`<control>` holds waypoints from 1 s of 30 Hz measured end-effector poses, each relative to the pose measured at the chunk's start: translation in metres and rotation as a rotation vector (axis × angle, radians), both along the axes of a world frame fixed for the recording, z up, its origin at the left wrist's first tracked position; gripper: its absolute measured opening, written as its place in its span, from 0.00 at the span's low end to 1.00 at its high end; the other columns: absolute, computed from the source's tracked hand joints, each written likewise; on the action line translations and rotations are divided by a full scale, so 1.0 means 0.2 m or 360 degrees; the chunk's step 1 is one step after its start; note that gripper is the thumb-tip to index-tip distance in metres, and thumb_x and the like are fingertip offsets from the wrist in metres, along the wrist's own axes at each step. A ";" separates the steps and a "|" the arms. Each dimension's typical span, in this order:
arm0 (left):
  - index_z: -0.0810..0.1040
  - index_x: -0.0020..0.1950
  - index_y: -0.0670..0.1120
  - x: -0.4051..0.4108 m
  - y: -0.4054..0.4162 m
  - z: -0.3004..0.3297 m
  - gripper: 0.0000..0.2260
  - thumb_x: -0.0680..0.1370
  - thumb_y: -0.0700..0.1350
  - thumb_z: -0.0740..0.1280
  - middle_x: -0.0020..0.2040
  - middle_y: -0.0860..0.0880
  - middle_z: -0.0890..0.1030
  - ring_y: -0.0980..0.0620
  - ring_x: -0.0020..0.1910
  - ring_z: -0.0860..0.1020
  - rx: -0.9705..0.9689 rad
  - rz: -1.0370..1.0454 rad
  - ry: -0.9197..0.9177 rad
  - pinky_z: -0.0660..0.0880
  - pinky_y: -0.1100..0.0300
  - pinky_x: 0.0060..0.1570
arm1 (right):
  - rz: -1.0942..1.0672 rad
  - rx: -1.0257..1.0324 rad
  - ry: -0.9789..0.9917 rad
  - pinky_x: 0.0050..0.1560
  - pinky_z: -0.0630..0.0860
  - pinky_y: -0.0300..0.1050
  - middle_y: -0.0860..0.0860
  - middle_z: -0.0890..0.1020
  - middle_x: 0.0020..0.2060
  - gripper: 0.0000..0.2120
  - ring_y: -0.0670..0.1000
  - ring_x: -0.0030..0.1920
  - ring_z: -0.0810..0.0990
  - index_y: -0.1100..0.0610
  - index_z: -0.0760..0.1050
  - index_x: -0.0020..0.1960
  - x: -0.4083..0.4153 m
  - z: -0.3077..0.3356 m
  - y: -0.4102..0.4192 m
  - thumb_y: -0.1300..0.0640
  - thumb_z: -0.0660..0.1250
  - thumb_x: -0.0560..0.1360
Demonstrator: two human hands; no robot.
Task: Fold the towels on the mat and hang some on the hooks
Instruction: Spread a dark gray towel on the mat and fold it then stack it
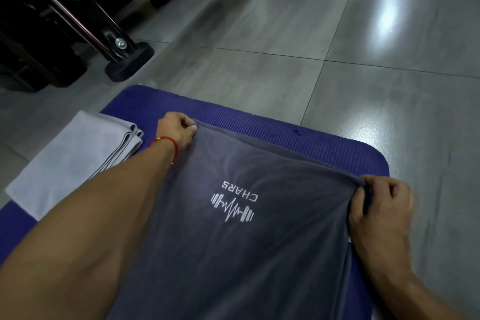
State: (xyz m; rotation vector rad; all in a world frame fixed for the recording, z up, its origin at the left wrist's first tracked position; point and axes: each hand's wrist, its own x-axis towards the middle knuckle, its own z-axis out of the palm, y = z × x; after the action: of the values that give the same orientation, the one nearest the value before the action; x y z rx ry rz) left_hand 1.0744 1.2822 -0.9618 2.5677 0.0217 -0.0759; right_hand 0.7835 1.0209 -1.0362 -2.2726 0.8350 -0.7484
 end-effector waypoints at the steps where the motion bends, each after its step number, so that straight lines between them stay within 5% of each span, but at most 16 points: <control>1: 0.85 0.48 0.42 -0.01 0.01 0.02 0.03 0.77 0.40 0.72 0.45 0.48 0.84 0.52 0.46 0.79 -0.0029 -0.0012 0.0018 0.74 0.61 0.51 | 0.0006 -0.0002 -0.0006 0.55 0.72 0.56 0.57 0.71 0.51 0.08 0.59 0.55 0.70 0.60 0.78 0.56 0.00 0.00 0.00 0.65 0.65 0.79; 12: 0.86 0.53 0.47 -0.33 0.23 0.50 0.06 0.77 0.42 0.74 0.42 0.54 0.84 0.62 0.41 0.81 -0.0412 -0.0194 -0.0301 0.78 0.62 0.47 | 0.0093 -0.0011 0.0294 0.57 0.73 0.59 0.61 0.76 0.55 0.07 0.63 0.57 0.71 0.61 0.76 0.57 0.00 0.08 -0.02 0.61 0.62 0.81; 16: 0.87 0.51 0.46 -0.53 0.37 0.71 0.05 0.76 0.40 0.74 0.42 0.49 0.86 0.55 0.41 0.82 -0.0515 -0.0257 -0.0397 0.82 0.52 0.51 | 0.0210 -0.0113 0.0690 0.50 0.77 0.56 0.57 0.82 0.42 0.02 0.59 0.43 0.79 0.58 0.79 0.45 0.01 0.31 -0.07 0.62 0.68 0.76; 20: 0.87 0.53 0.44 -0.76 0.56 0.94 0.06 0.78 0.39 0.72 0.45 0.44 0.86 0.44 0.48 0.85 -0.0579 -0.0218 -0.0488 0.82 0.45 0.54 | 0.0319 0.0174 0.0336 0.37 0.74 0.44 0.55 0.81 0.33 0.10 0.57 0.35 0.80 0.59 0.79 0.39 -0.04 0.62 -0.03 0.69 0.64 0.76; 27: 0.83 0.60 0.44 -1.18 1.15 1.34 0.11 0.79 0.41 0.72 0.49 0.46 0.85 0.48 0.50 0.84 -0.0725 0.0127 -0.0768 0.80 0.51 0.57 | 0.0903 0.0421 0.0173 0.51 0.80 0.58 0.63 0.83 0.41 0.07 0.58 0.42 0.81 0.64 0.80 0.48 0.00 1.36 0.23 0.72 0.65 0.77; 30: 0.82 0.62 0.41 -1.37 1.45 1.50 0.12 0.79 0.41 0.71 0.52 0.44 0.84 0.46 0.52 0.82 -0.0741 0.0320 -0.0910 0.82 0.63 0.49 | 0.1191 0.0505 0.0137 0.53 0.82 0.55 0.63 0.82 0.42 0.08 0.57 0.43 0.81 0.63 0.80 0.47 0.03 1.72 0.42 0.74 0.66 0.77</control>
State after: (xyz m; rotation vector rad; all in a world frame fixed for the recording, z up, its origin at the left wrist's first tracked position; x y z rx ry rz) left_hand 0.8012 1.5717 -0.6615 2.0270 0.0396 0.6498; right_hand 0.7894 1.1049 -0.6914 -2.0964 0.0802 -0.1582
